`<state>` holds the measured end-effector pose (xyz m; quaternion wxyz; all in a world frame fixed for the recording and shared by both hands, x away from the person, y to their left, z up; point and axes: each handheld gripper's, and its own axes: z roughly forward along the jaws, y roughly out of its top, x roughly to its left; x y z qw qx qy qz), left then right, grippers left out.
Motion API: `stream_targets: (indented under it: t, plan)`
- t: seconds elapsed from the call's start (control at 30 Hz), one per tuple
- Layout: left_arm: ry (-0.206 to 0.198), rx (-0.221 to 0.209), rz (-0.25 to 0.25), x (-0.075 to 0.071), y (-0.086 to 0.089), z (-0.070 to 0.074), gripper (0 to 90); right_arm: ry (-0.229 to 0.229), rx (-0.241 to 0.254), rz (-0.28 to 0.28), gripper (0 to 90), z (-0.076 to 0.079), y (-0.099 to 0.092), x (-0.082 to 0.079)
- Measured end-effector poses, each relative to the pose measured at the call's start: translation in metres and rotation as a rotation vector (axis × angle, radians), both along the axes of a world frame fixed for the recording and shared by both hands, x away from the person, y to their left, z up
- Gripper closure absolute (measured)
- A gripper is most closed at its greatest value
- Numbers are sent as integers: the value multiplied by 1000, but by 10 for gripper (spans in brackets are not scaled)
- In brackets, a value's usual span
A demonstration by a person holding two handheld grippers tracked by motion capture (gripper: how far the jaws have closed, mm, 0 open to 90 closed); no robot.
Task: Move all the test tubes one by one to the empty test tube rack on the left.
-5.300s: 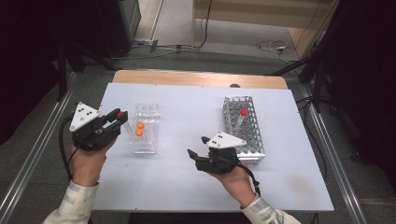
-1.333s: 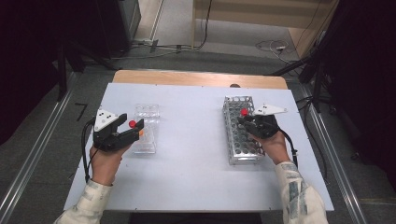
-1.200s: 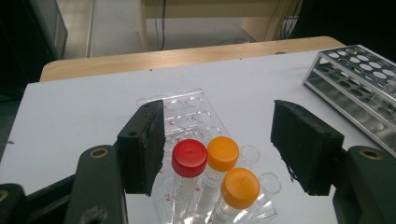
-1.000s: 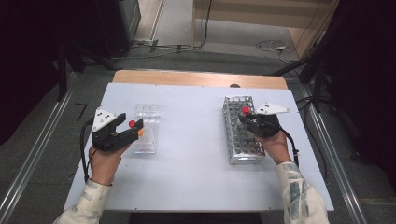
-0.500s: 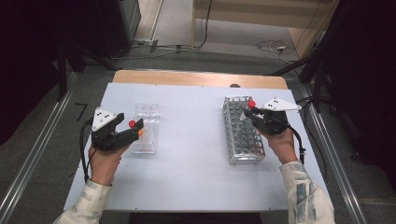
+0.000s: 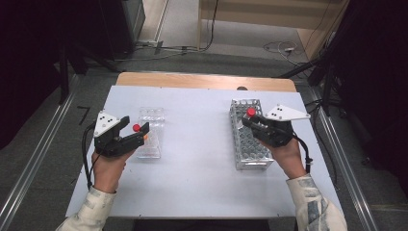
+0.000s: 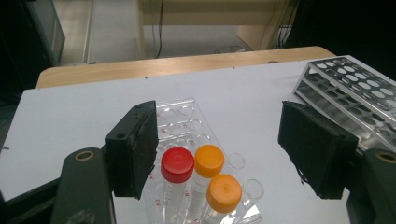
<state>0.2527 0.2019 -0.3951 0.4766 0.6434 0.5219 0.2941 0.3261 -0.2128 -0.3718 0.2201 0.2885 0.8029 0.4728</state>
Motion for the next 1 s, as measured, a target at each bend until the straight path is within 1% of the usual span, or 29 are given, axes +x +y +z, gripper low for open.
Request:
stream_targets:
  t: [0.2,0.33,0.4,0.53,0.7,0.87,0.93,1.0]
  plan:
    - [0,-2,-18,-2,-4,2,288,19,-4,69,714,-7,23,-8]
    - [-9,-4,-36,-5,-8,4,287,44,-10,96,714,-17,37,-10]
    - [-15,-6,-53,-7,-12,6,288,57,-8,112,714,-22,44,-11]
    - [-23,-2,-111,-12,-26,8,293,82,-19,152,714,-30,62,-17]
    - [-28,12,-223,-21,-51,10,318,95,-55,218,714,-39,97,-29]
    - [-30,23,-338,-30,-71,9,409,103,-86,271,714,-47,128,-39]
    - [-26,33,-363,-31,-76,8,441,111,-94,289,714,-50,138,-42]
    - [-16,44,-375,-31,-78,6,493,110,-102,302,714,-52,146,-45]
